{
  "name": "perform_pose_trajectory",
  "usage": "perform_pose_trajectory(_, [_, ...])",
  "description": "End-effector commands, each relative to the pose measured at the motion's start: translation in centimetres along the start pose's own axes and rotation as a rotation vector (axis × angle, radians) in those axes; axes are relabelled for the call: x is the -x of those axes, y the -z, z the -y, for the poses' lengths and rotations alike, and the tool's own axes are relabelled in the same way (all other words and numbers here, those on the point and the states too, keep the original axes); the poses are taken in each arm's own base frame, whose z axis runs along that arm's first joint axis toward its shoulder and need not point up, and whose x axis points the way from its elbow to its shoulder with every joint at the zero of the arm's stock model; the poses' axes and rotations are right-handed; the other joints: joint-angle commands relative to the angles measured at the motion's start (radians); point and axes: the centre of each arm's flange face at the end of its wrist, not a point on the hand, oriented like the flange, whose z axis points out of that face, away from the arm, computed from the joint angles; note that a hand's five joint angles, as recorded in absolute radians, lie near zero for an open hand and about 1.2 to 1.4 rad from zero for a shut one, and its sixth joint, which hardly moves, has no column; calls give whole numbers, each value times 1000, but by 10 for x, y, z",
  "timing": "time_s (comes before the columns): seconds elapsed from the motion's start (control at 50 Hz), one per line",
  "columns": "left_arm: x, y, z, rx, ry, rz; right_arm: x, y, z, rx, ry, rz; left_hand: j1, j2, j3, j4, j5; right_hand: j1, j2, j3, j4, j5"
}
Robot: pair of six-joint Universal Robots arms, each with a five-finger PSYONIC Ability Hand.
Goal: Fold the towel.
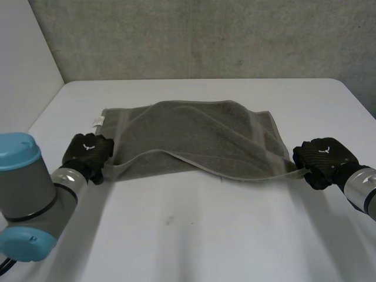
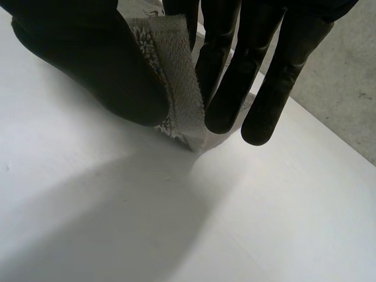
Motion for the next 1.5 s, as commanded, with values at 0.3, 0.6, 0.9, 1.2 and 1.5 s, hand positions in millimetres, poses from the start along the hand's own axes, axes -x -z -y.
perform_pose_trajectory(0.3, [30,26,70,-236,-31,112,-33,8,46,-70,32,-84,749,755,755,754,756,426,217,211,202,228])
perform_pose_trajectory(0.6, [80,105,185,-463,-45,199,-99,97,193,-327,191,-327,749,755,755,754,756,426,217,211,202,228])
perform_pose_trajectory(0.9, [83,49,163,-296,-37,109,-108,29,146,-150,115,-239,749,755,755,754,756,426,217,211,202,228])
perform_pose_trajectory(1.2, [56,-69,101,-87,-30,-7,-55,-56,89,81,351,-143,749,755,755,754,756,426,217,211,202,228])
perform_pose_trajectory(1.5, [111,-19,287,-845,-74,304,-124,-14,269,-665,400,-757,749,755,755,754,756,426,217,211,202,228])
